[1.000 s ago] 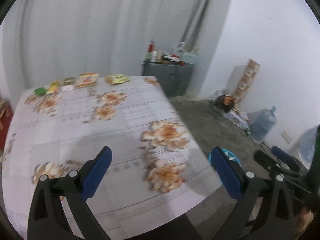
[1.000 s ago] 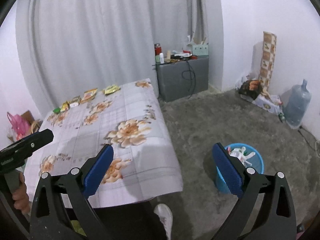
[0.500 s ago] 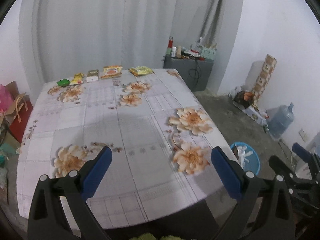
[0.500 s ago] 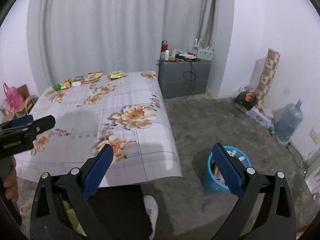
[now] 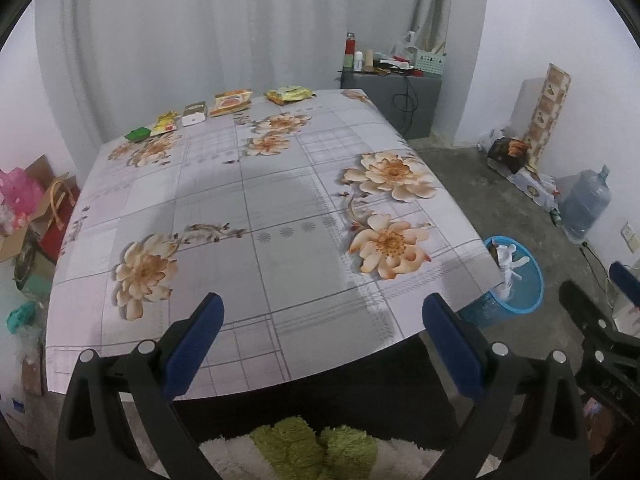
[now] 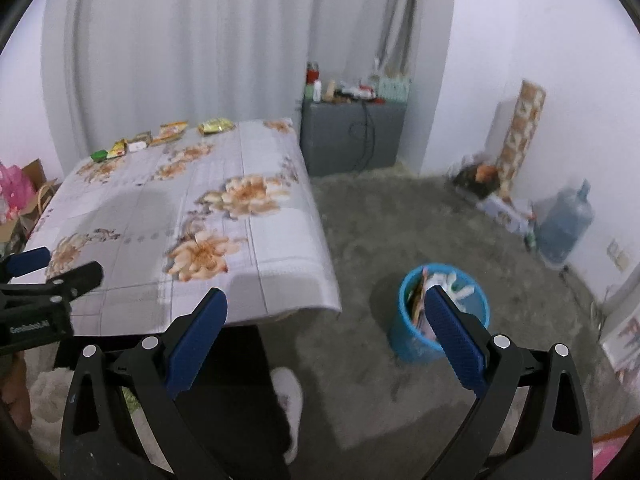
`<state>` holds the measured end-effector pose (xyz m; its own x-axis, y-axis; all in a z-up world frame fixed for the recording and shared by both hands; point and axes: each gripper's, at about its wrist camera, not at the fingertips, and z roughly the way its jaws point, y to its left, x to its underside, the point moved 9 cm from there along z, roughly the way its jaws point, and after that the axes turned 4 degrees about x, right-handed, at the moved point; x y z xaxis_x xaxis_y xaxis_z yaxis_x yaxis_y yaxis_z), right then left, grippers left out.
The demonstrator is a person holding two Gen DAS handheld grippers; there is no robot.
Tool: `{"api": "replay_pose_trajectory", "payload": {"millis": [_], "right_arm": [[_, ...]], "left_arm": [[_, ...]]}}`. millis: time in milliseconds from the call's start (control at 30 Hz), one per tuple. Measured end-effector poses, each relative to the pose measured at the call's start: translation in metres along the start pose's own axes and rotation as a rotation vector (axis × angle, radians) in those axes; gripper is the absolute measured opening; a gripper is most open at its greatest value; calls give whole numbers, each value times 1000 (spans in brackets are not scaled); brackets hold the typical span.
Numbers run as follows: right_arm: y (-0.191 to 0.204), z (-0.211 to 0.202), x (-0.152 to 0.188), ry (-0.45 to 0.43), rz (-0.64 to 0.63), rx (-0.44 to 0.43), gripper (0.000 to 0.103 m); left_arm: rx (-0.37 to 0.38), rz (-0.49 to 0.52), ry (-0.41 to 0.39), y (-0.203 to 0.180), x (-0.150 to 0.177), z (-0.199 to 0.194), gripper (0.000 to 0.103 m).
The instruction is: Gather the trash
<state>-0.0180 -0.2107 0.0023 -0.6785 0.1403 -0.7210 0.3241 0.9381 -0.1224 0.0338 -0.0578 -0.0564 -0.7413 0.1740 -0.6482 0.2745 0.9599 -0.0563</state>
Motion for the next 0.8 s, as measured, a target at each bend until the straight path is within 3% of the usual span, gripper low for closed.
{"api": "replay_pose_trajectory", "payload": {"millis": [233,800], "right_arm": [[-4,8,13,57,20,3,95],[3,8,19,67,-22,-14,95]], "left_arm": [[-21,8,44,1,7,6,97],[-119,-54,48,27,7,2,97]]}}
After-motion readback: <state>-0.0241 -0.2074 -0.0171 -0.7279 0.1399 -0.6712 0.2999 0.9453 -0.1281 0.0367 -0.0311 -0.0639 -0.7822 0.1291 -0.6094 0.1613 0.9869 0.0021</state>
